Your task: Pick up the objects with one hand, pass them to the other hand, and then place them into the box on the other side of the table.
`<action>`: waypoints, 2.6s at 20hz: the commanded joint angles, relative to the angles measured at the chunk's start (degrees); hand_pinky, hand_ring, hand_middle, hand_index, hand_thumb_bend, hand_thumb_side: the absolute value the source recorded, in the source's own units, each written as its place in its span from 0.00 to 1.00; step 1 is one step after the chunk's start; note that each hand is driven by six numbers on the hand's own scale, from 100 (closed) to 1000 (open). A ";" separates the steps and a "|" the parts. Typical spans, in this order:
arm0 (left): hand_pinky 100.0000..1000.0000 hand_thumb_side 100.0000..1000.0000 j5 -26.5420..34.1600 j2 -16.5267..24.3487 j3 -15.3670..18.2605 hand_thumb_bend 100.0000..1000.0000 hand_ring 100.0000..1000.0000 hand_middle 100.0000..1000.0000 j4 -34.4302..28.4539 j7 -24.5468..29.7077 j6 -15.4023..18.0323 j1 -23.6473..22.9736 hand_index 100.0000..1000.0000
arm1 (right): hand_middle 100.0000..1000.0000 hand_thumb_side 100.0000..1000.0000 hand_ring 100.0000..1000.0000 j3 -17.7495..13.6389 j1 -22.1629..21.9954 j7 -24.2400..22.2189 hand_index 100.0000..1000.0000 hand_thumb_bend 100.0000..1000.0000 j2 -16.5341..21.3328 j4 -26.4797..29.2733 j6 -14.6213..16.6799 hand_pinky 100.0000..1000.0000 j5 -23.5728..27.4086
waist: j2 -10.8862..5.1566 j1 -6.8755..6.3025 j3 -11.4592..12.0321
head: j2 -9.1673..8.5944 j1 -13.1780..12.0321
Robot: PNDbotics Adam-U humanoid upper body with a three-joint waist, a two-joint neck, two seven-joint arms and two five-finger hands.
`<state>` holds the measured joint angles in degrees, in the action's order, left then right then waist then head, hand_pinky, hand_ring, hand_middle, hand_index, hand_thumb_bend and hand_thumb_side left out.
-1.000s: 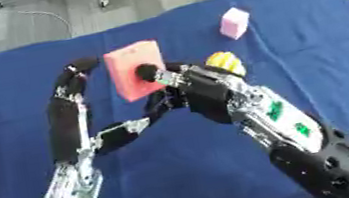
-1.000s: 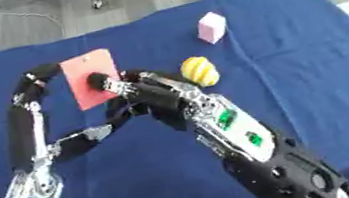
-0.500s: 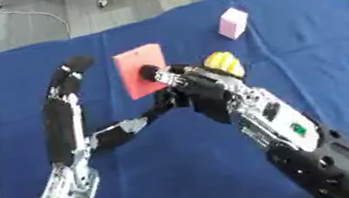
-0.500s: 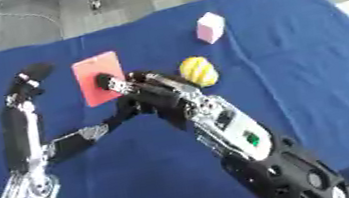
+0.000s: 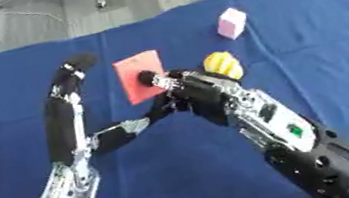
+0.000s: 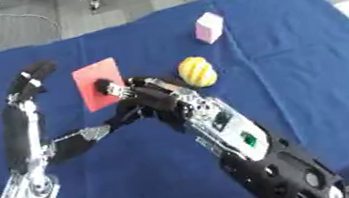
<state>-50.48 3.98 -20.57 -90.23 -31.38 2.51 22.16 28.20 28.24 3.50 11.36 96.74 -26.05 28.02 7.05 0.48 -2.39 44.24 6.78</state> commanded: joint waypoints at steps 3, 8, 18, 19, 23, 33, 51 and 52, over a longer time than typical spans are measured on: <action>0.57 0.27 0.80 0.44 -0.59 1.00 0.78 0.72 -1.14 1.01 0.76 1.19 0.78 | 0.39 0.49 0.56 0.23 1.16 -1.36 0.38 0.00 0.78 0.72 -0.18 0.65 -0.23 | -0.99 0.71 -0.10 | -0.12 0.20; 0.57 0.27 1.13 0.38 -0.97 1.00 0.78 0.72 -0.96 2.06 1.28 1.46 0.78 | 0.39 0.49 0.56 0.60 1.34 -2.53 0.38 0.00 0.90 0.82 -0.37 0.65 -0.47 | -0.97 0.72 -0.11 | -0.12 0.26; 0.56 0.22 0.26 0.13 -1.08 0.99 0.77 0.71 -1.09 0.84 0.00 1.64 0.77 | 0.38 0.49 0.56 1.31 1.29 -4.25 0.38 0.00 1.34 1.37 -0.83 0.65 -0.65 | -0.96 0.77 -0.05 | -0.12 0.41; 0.56 0.21 0.12 0.12 -1.08 0.98 0.77 0.71 -1.11 0.76 -0.23 1.63 0.77 | 0.38 0.49 0.56 1.31 1.25 -4.31 0.38 0.00 1.34 1.40 -0.83 0.65 -0.67 | -0.96 0.77 -0.06 | -0.12 0.41; 0.56 0.21 -0.18 0.10 -1.16 0.98 0.77 0.71 -1.19 0.61 -0.76 1.62 0.77 | 0.38 0.49 0.56 1.30 1.20 -4.42 0.38 0.00 1.34 1.45 -0.84 0.65 -0.71 | -0.96 0.77 -0.08 | -0.12 0.39; 0.57 0.09 -2.13 0.26 -1.56 0.81 0.76 0.68 -1.90 3.19 0.22 1.75 0.73 | 0.38 0.49 0.56 1.52 1.19 -5.06 0.38 0.00 1.47 1.72 -1.05 0.65 -0.64 | -0.96 0.76 -0.18 | -0.12 0.60; 0.54 0.00 -2.32 0.08 -1.84 0.35 0.72 0.61 -2.92 0.22 -0.44 1.77 0.67 | 0.37 0.49 0.55 1.86 1.05 -7.00 0.37 0.00 1.88 2.18 -3.05 0.64 -0.91 | -0.95 0.78 -0.28 | -0.12 0.95; 0.54 0.00 -2.36 0.09 -1.87 0.31 0.71 0.60 -2.93 0.00 -0.54 1.77 0.65 | 0.37 0.49 0.55 1.86 1.05 -7.10 0.37 0.00 1.90 2.21 -3.09 0.64 -0.91 | -0.95 0.77 -0.29 | -0.12 0.95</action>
<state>-52.59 3.44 -23.69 -91.78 -30.51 2.45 22.82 29.97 29.06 -3.11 12.40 97.80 -28.98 27.27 7.05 0.48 -2.67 44.24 7.60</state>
